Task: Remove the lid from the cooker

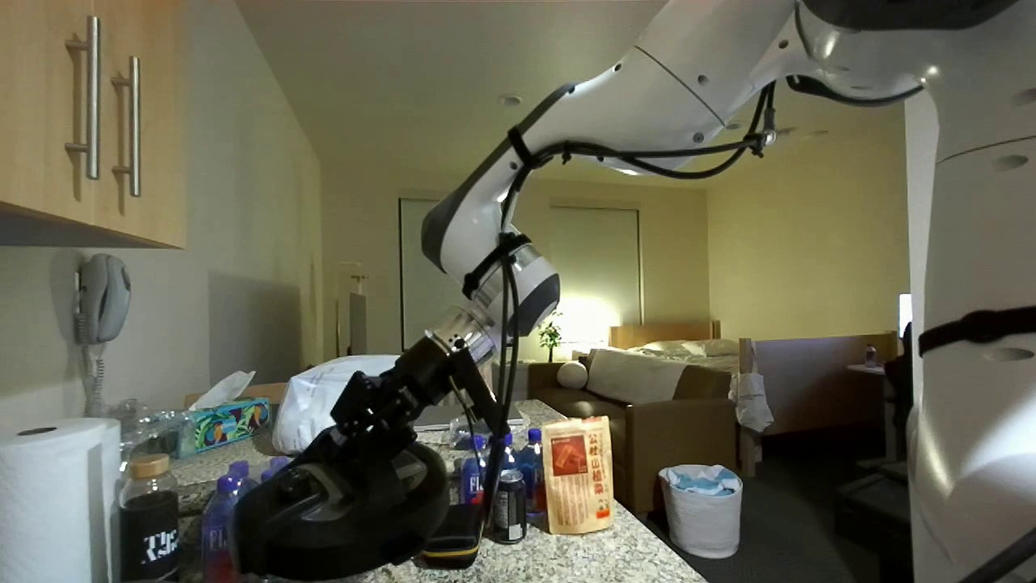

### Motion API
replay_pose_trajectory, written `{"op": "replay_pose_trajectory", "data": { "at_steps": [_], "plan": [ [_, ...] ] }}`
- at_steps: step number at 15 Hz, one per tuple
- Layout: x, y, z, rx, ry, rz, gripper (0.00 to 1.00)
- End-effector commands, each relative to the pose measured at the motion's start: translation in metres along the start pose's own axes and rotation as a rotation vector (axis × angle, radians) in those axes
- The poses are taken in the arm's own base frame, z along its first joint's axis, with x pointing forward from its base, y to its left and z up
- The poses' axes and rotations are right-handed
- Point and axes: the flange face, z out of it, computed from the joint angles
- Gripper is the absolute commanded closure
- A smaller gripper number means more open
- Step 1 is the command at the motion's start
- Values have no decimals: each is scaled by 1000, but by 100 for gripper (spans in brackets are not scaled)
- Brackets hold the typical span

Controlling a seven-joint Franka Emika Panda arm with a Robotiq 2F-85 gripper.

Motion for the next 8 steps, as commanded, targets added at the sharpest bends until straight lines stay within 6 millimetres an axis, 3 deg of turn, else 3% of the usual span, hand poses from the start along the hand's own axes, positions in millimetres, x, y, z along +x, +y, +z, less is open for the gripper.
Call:
{"op": "replay_pose_trajectory", "data": {
  "at_steps": [1,8],
  "plan": [
    [1,-2,-2,-4,1,-7,95],
    [1,1,-7,-18,9,-9,99]
  ]
}}
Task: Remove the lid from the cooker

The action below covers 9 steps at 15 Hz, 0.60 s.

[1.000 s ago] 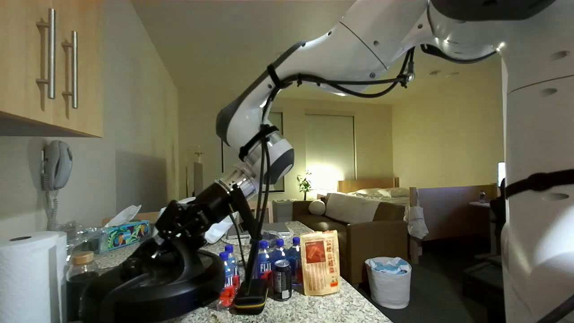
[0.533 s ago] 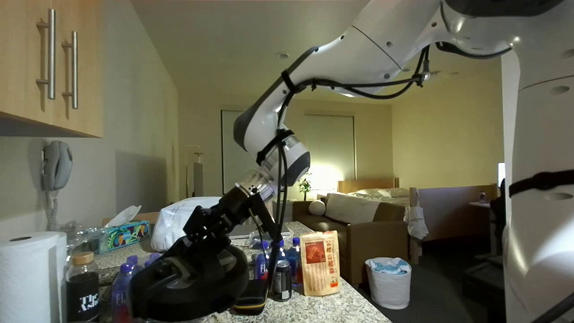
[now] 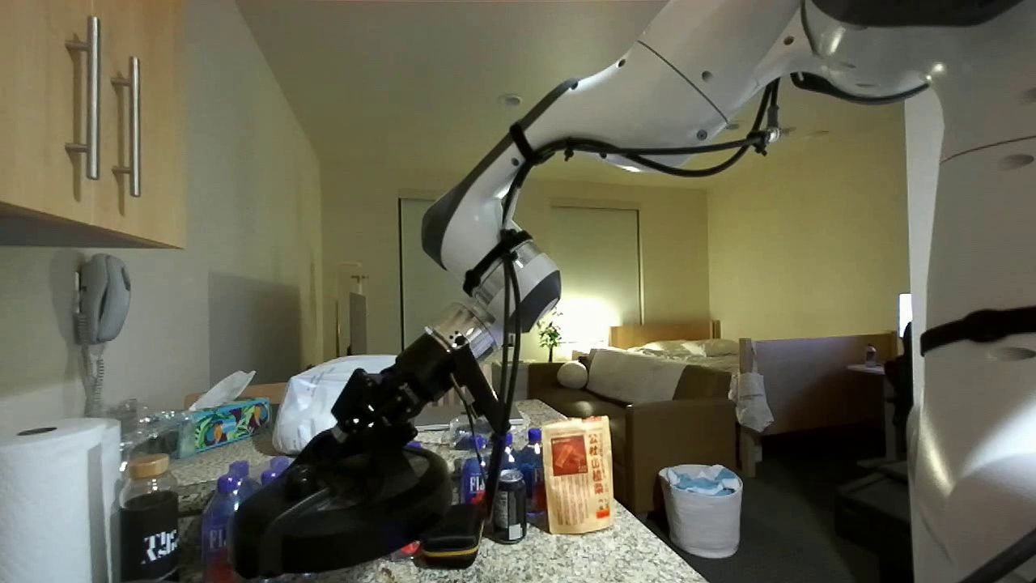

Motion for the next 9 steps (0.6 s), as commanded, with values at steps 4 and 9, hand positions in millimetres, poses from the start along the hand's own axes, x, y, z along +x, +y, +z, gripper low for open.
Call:
{"op": "replay_pose_trajectory", "data": {
  "at_steps": [4,9],
  "plan": [
    [-11,37,-21,-35,54,59,99],
    [-24,87,-61,31,73,116,99]
  ]
}}
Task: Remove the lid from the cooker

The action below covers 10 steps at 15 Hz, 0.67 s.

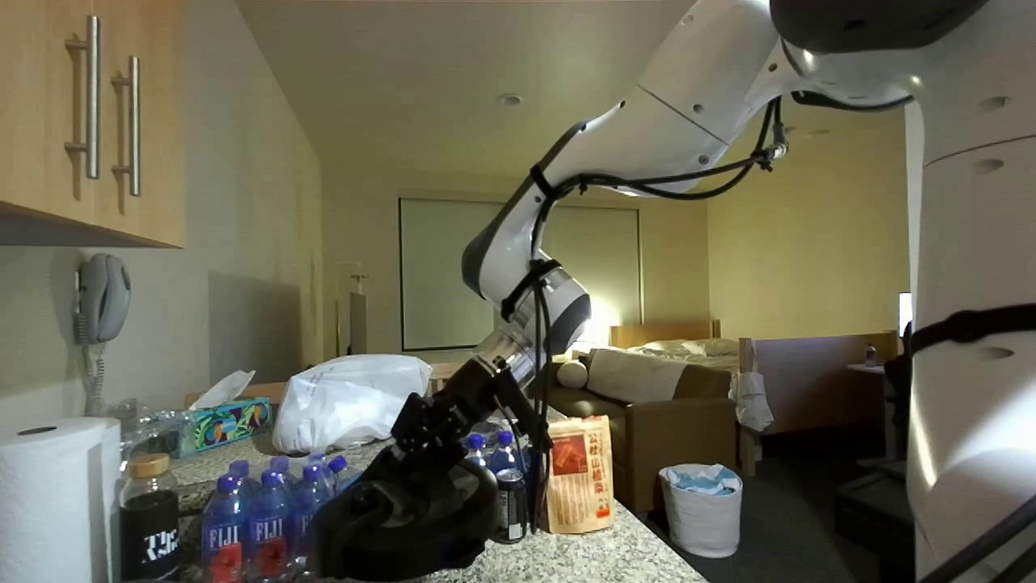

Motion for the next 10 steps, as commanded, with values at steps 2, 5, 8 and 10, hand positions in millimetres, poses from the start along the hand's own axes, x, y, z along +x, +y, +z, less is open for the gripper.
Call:
{"op": "replay_pose_trajectory", "data": {
  "at_steps": [2,5,8,10],
  "plan": [
    [-1,36,-42,93,35,-1,99],
    [-6,64,-51,125,33,14,99],
    [-17,90,-48,141,15,45,99],
    [-26,107,-45,138,8,72,99]
  ]
}}
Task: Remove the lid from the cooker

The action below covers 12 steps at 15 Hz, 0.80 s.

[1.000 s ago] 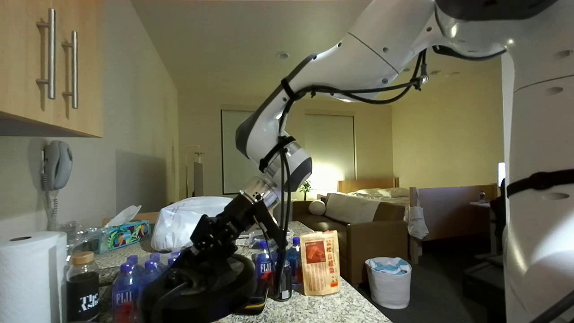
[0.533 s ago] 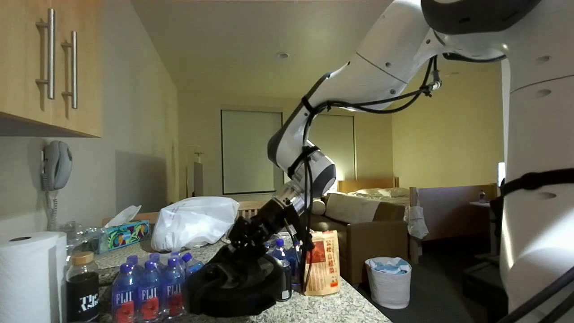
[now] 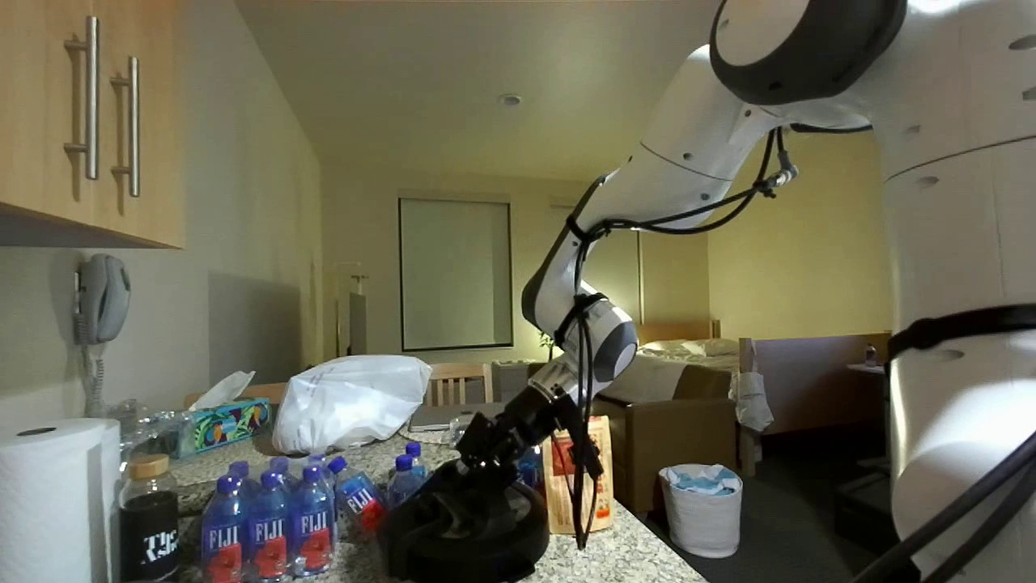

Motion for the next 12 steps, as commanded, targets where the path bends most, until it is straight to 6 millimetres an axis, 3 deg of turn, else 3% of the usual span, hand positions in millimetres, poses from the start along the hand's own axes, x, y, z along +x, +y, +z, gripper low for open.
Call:
{"op": "replay_pose_trajectory", "data": {
  "at_steps": [1,12],
  "plan": [
    [-4,20,-7,26,-1,4,99],
    [-39,96,6,-101,-8,154,99]
  ]
}}
